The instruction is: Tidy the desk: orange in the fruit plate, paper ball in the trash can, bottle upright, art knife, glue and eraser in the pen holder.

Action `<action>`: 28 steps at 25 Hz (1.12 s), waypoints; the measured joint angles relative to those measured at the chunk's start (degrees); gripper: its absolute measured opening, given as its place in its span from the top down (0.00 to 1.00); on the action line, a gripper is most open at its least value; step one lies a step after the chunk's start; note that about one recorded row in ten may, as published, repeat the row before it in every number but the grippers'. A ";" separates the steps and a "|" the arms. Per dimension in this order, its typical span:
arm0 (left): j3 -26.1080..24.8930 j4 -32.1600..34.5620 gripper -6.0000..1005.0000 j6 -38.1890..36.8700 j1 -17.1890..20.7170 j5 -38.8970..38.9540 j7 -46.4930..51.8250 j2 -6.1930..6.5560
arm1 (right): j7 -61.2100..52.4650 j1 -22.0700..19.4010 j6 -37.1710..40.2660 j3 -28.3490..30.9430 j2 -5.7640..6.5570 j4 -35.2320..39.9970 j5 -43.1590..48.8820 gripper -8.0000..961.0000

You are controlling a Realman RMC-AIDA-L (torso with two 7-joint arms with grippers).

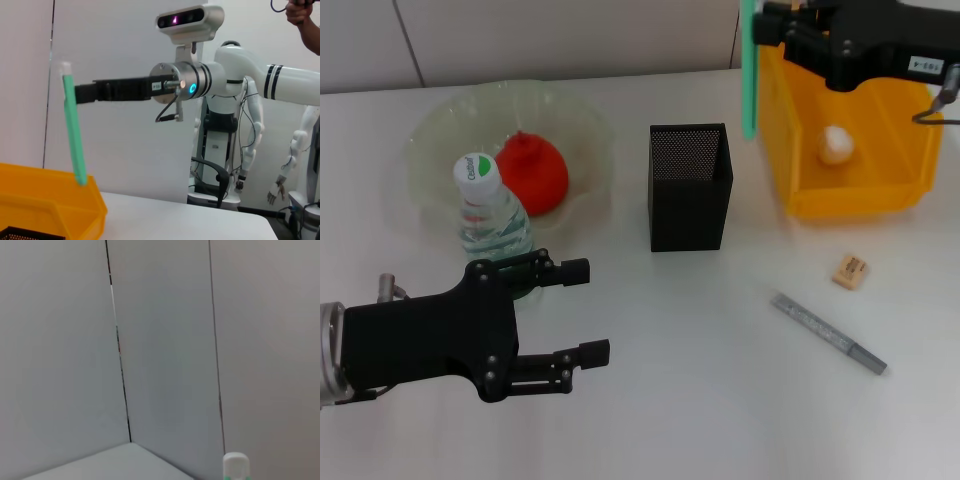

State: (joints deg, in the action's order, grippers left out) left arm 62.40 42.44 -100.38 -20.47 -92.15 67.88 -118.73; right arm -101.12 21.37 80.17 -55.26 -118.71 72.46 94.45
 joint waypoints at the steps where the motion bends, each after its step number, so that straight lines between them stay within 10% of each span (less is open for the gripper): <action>1: 0.00 0.00 0.20 0.00 0.00 0.00 0.00 0.00 | 0.00 0.00 0.00 0.00 0.00 0.00 0.00 0.89; 28: 0.00 -0.72 0.20 0.07 0.07 0.04 -1.71 0.52 | 9.69 7.01 -6.23 0.25 0.37 -17.17 1.27 0.84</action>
State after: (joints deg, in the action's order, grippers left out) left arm 62.40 41.72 -100.31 -20.40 -92.10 66.18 -118.21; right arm -91.43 28.39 73.93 -55.01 -118.34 55.30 95.72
